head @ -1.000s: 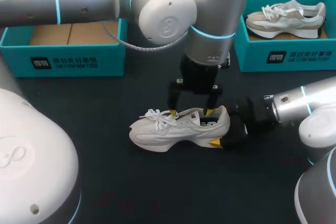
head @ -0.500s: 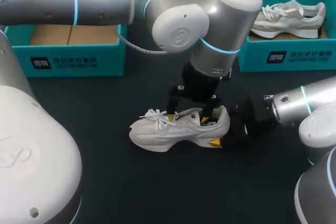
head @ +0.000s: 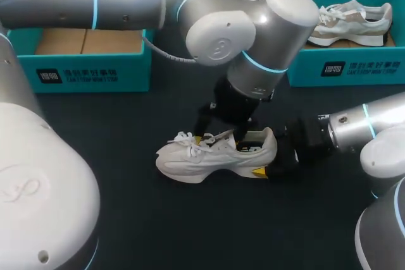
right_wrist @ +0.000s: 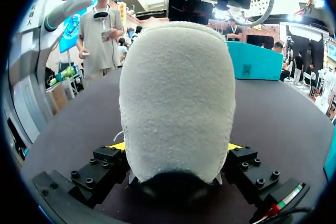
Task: Take the shoe out of the shoebox, open the shoe tongue, remove and reinsert the insole, then place the shoe into the shoebox
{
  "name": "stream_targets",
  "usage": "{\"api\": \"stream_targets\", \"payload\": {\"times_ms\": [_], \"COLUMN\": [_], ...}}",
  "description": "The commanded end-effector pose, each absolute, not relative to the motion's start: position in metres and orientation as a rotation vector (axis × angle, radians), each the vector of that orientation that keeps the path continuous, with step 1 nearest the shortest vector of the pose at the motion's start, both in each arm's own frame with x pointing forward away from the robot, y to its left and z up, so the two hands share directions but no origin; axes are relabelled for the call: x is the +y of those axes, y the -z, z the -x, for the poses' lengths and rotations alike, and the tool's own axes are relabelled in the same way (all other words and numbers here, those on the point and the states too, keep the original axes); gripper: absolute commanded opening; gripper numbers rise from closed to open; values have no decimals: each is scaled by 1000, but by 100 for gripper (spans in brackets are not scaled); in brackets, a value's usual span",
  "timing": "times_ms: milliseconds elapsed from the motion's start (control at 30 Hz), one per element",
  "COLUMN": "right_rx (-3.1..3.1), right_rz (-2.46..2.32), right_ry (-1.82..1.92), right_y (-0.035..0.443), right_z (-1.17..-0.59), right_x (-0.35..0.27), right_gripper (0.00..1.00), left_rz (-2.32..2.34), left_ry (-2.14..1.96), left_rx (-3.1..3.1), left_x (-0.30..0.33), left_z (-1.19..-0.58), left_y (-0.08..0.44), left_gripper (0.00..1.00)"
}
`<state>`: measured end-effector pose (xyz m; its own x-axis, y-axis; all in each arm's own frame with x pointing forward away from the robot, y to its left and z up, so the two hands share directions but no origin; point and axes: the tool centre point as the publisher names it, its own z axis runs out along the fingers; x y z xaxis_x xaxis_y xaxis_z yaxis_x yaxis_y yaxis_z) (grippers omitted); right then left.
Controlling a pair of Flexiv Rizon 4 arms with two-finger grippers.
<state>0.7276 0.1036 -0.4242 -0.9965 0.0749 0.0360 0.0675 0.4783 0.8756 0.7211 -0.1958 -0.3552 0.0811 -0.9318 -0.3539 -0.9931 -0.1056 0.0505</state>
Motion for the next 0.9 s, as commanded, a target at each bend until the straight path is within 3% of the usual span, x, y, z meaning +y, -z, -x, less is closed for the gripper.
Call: {"api": "stream_targets", "payload": {"times_ms": [33, 100, 167, 233, 900], "right_rx": [2700, 2700, 2700, 2700, 2700], "right_rz": [-132, -132, -132, -132, -132], "right_ry": [-1588, -1588, -1588, -1588, -1588], "right_y": [424, 424, 424, 424, 424], "right_z": [-728, -728, -728, -728, -728], "right_x": [106, 106, 106, 106, 106], "right_gripper": [0, 0, 0, 0, 0], "left_rz": [2257, 2267, 2273, 2274, 2302], "left_ry": [-347, -335, -326, -328, -272], "left_rx": [1861, 1865, 1874, 1884, 2012], "left_x": [-178, -176, -174, -174, -127], "left_z": [-716, -717, -716, -716, -718], "left_y": [333, 329, 325, 324, 294], "left_gripper": [50, 39, 7, 0, 0]}}
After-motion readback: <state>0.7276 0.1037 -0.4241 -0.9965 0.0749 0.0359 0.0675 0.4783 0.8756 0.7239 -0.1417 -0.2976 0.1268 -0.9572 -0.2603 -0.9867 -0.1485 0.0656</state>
